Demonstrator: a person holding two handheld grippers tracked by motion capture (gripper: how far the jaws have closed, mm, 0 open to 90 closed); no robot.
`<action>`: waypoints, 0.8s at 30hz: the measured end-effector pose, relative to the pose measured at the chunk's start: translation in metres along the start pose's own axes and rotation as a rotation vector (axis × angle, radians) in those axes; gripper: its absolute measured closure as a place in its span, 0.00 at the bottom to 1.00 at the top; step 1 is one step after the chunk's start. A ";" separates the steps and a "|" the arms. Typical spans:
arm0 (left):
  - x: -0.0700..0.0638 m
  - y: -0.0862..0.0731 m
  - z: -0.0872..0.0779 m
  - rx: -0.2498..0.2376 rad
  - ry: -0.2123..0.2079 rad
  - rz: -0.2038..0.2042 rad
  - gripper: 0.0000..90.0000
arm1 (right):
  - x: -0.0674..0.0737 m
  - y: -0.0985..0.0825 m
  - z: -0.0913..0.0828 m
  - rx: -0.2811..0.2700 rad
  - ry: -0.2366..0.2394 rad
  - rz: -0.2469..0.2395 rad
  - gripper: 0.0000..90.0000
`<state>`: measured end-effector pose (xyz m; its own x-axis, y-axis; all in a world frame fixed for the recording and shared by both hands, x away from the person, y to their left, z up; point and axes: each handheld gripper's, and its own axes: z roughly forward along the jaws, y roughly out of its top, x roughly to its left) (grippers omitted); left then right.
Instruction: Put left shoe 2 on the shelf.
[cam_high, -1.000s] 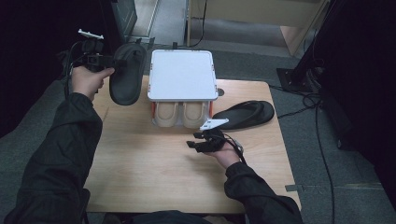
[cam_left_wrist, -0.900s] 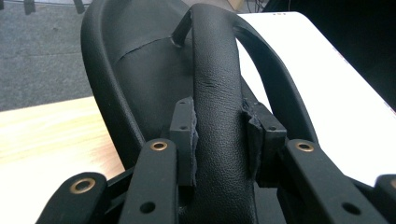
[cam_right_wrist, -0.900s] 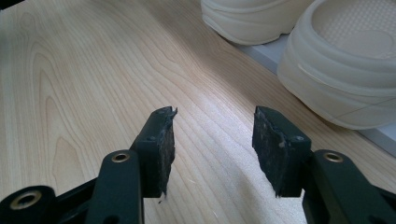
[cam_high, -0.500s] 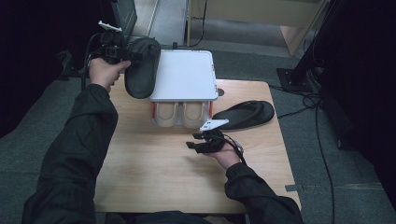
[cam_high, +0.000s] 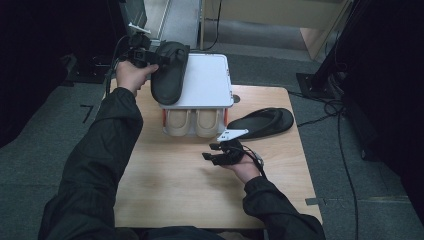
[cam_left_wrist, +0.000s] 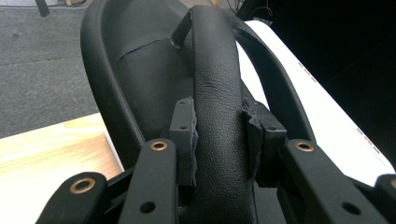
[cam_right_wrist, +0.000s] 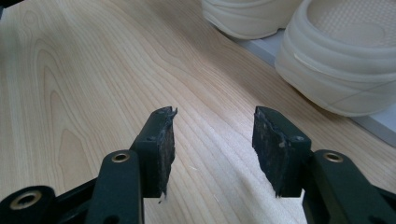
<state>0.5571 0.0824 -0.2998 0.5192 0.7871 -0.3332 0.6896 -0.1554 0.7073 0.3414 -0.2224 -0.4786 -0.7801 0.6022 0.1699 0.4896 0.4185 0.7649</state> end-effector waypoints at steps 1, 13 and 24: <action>-0.001 0.000 0.002 0.000 -0.004 0.001 0.76 | 0.000 0.000 -0.001 0.003 -0.001 0.003 0.55; -0.011 -0.004 0.028 0.011 -0.029 -0.007 0.76 | -0.001 -0.004 -0.005 -0.002 -0.019 0.012 0.54; -0.003 -0.010 0.031 0.032 -0.027 -0.016 0.75 | -0.006 -0.004 -0.009 -0.019 -0.032 0.020 0.54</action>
<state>0.5644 0.0631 -0.3250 0.5210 0.7731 -0.3618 0.7137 -0.1622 0.6814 0.3408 -0.2336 -0.4770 -0.7571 0.6319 0.1658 0.4975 0.3931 0.7733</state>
